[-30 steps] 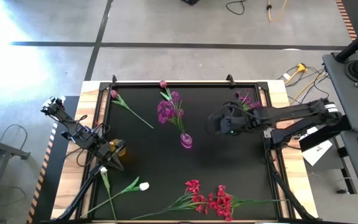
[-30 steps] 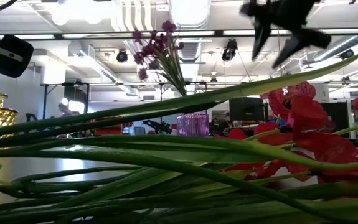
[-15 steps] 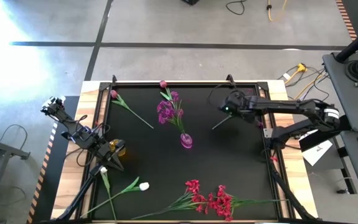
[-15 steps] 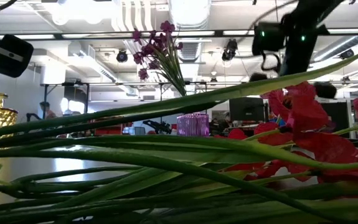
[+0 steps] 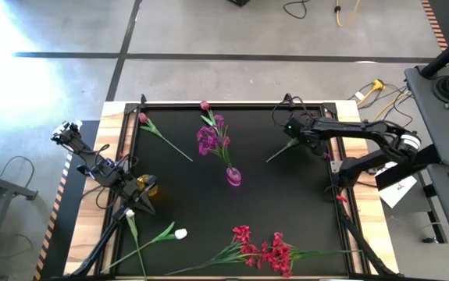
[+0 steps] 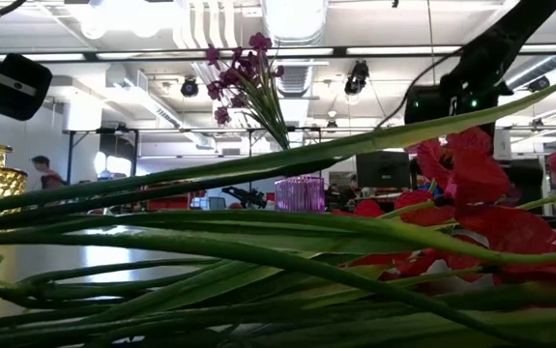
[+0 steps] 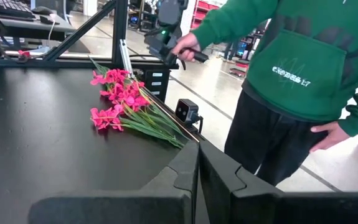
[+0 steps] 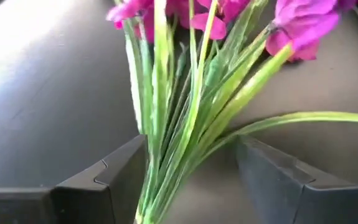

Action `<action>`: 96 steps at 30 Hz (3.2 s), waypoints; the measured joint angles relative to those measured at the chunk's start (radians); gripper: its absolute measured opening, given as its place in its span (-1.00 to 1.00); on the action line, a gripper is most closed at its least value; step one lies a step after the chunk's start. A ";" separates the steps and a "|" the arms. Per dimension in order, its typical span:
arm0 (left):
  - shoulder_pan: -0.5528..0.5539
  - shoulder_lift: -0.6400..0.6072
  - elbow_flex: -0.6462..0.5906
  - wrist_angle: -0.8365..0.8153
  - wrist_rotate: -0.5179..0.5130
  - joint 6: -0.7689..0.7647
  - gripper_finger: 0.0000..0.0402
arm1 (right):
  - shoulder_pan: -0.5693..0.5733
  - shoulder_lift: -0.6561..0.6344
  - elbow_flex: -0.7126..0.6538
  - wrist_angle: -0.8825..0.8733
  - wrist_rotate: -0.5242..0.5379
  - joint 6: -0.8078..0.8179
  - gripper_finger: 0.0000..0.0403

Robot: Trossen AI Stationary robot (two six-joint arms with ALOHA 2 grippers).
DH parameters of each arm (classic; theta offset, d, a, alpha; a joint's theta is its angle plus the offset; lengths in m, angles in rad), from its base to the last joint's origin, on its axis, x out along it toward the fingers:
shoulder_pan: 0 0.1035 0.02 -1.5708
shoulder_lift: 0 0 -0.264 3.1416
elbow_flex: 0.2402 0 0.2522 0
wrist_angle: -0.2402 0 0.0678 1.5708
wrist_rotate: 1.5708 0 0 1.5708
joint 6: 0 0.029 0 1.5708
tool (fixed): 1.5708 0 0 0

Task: Sort flowers into vase by color
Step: Put the violet flower into the violet flower vase

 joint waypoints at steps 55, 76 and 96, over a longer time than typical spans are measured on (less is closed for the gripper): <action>0.000 0.000 0.000 0.000 0.000 0.000 -1.00 | 0.839 0.234 0.067 1.949 0.370 -1.626 -0.94; 0.000 0.000 0.000 0.000 0.000 0.000 -1.00 | 0.816 0.357 0.067 1.969 0.370 -1.649 -0.94; 0.000 0.000 0.000 0.000 0.000 0.000 -1.00 | 0.843 0.132 0.067 1.321 0.349 -1.289 -0.15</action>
